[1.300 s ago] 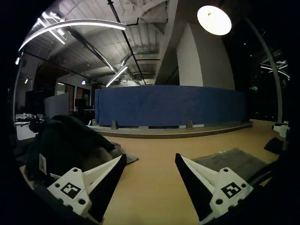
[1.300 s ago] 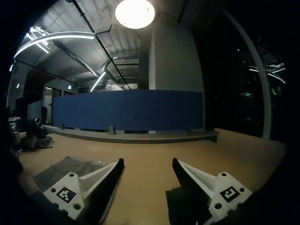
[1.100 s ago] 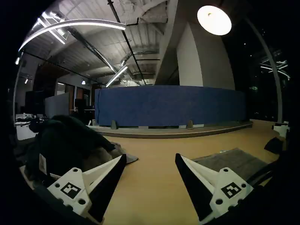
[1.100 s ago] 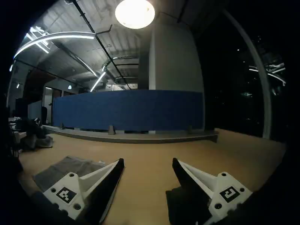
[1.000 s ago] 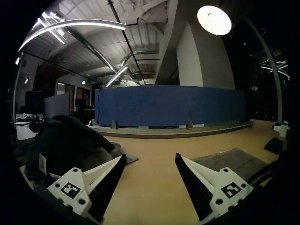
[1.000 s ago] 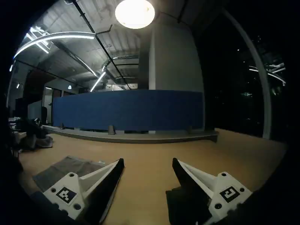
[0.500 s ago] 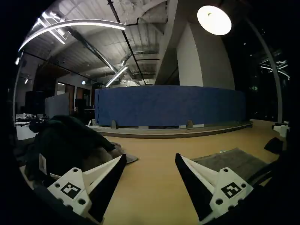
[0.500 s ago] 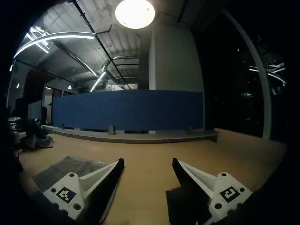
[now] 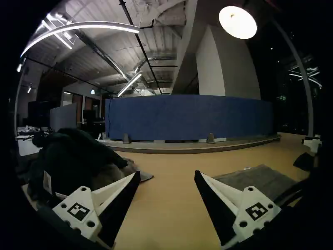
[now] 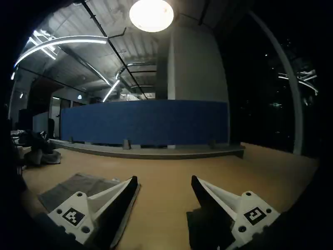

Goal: Fold towel

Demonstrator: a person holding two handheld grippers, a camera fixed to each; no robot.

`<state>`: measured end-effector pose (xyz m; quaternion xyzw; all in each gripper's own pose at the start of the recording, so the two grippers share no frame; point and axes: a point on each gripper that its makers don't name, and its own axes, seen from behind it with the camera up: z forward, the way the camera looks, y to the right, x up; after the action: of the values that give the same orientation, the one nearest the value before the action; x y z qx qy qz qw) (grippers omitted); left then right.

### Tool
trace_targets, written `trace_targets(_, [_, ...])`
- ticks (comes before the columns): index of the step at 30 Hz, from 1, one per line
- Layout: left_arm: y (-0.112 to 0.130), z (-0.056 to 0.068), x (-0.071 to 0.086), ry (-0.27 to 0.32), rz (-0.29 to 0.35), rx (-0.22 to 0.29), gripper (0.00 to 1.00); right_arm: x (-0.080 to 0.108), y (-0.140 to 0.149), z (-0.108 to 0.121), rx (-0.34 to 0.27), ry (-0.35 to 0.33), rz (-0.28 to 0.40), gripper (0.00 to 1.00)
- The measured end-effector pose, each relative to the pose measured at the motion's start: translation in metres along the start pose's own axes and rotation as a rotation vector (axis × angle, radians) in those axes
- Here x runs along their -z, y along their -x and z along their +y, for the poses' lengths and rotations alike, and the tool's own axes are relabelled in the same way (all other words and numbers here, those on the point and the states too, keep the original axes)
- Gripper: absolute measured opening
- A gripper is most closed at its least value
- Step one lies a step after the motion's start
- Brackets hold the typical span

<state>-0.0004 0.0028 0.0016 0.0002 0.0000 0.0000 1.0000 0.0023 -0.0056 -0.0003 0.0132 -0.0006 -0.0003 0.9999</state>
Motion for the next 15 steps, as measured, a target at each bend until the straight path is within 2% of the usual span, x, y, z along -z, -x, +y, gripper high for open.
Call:
trace_targets(11, [0.001, -0.006, 0.0, -0.033, -0.004, 0.0, 0.96, -0.001, 0.001, 0.003, 0.002, 0.014, -0.004, 1.0])
trace_targets(15, [-0.01, -0.006, 0.001, -0.036, -0.003, 0.004, 0.96, -0.001, 0.002, 0.007, 0.013, 0.038, -0.037, 1.0])
